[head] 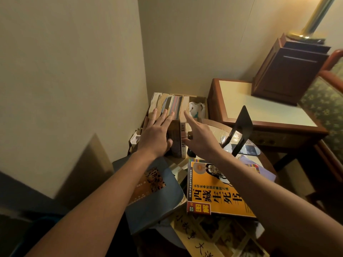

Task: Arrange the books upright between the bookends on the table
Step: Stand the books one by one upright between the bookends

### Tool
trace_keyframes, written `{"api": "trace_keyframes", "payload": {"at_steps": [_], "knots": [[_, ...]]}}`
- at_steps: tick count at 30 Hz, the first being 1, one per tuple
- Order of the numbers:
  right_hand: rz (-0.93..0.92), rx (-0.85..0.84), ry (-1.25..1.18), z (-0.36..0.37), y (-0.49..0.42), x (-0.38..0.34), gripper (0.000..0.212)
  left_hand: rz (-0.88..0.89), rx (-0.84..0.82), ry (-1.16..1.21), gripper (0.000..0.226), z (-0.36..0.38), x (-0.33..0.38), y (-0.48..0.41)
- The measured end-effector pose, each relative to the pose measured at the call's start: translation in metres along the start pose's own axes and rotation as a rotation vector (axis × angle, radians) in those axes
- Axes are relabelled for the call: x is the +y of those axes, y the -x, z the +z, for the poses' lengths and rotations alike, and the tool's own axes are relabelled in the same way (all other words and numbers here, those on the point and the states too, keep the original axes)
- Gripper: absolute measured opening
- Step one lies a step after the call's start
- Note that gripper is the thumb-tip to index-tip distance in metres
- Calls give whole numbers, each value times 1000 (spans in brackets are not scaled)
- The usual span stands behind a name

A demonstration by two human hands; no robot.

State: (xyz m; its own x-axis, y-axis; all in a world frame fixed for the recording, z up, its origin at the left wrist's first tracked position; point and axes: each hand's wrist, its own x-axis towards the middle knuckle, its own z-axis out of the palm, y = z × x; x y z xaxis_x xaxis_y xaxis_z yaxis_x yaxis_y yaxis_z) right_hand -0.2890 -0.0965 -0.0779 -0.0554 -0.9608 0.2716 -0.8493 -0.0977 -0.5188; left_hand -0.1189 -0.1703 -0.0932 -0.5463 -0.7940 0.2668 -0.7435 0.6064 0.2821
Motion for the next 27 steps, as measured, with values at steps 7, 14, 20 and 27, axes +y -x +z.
{"api": "trace_keyframes", "payload": {"at_steps": [7,14,20,27], "knots": [[3,12,-51,-15,43,-3,98,-8,64,89,85,0,11,39],[72,-11,-67,-30,98,-4,96,-163,-40,214,81,7,23,94],[119,-101,-20,-22,130,-3,86,-316,-140,206,72,15,10,144],[147,-300,-20,20,142,-24,70,-513,-257,160,76,20,-14,194]]}}
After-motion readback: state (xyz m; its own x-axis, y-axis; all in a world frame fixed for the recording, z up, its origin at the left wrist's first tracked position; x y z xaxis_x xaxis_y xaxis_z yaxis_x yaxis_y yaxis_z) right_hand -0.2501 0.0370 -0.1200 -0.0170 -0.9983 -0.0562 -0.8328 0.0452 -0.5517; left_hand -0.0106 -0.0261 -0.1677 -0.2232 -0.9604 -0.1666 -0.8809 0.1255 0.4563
